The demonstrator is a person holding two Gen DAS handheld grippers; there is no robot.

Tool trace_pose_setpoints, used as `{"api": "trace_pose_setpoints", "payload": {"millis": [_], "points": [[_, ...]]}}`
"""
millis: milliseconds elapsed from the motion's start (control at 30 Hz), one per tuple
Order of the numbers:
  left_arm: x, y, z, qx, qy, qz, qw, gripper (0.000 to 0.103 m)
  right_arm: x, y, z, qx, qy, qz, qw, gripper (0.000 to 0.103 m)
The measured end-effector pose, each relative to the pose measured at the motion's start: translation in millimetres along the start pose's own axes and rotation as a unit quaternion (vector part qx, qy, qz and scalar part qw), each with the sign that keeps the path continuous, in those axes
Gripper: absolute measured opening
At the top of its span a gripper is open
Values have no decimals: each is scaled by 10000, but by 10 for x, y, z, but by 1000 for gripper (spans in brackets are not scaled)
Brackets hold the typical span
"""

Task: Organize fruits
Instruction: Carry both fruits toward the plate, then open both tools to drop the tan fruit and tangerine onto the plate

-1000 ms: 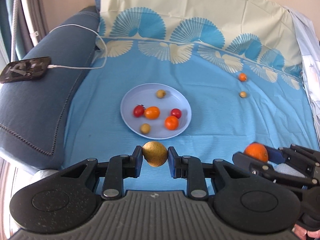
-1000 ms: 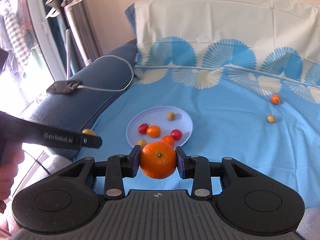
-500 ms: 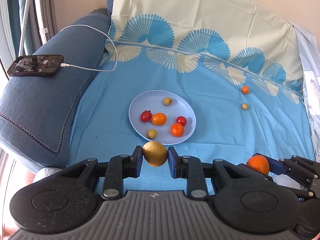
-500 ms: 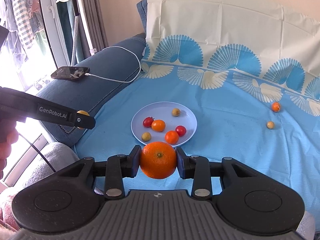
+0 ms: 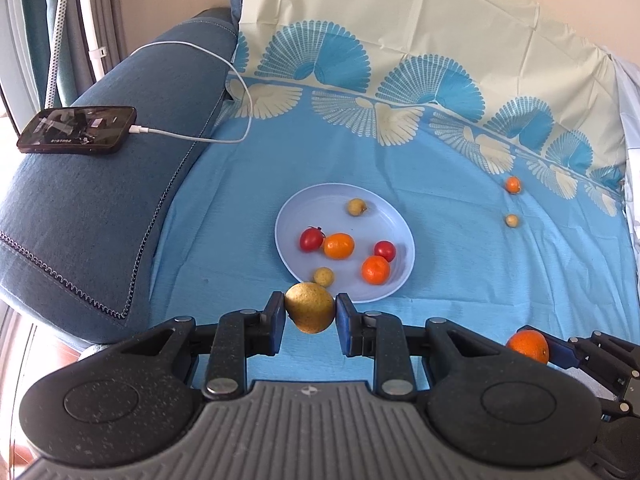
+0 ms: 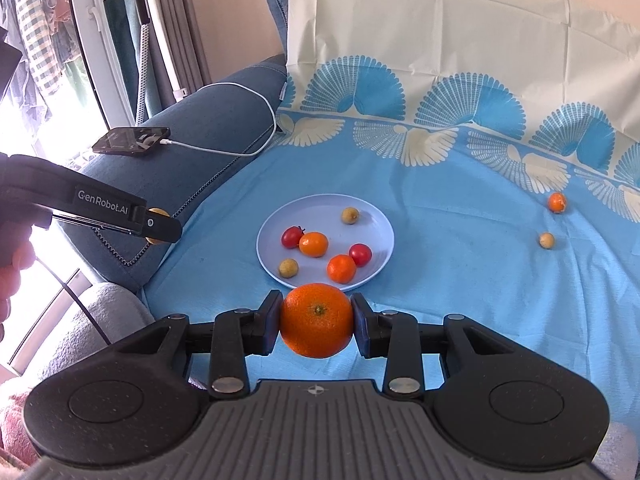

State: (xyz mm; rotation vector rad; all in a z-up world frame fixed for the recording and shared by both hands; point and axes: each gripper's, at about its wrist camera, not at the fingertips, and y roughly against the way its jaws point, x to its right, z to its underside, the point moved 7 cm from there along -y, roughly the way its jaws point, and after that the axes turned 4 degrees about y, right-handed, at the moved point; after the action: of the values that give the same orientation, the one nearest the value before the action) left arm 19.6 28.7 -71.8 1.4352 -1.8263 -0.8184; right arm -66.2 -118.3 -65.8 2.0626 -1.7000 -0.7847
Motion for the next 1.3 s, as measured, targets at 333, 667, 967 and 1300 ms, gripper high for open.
{"api": "trace_pose_setpoints", "payload": {"millis": [333, 667, 967, 1300], "points": [[61, -354, -344, -63, 8, -167, 9998, 30, 130, -334, -170, 3, -128, 26, 9999, 38], [148, -897, -552, -236, -47, -217, 9995, 29, 302, -903, -394, -54, -165, 118, 9998, 38], [122, -1410, -703, -447, -42, -305, 9985, 29, 389, -1410, -457, -212, 87, 152, 9996, 38], [93, -1873, -777, -668, -122, -463, 9966, 30, 449, -1891, -443, -389, 183, 66, 9991, 38]]}}
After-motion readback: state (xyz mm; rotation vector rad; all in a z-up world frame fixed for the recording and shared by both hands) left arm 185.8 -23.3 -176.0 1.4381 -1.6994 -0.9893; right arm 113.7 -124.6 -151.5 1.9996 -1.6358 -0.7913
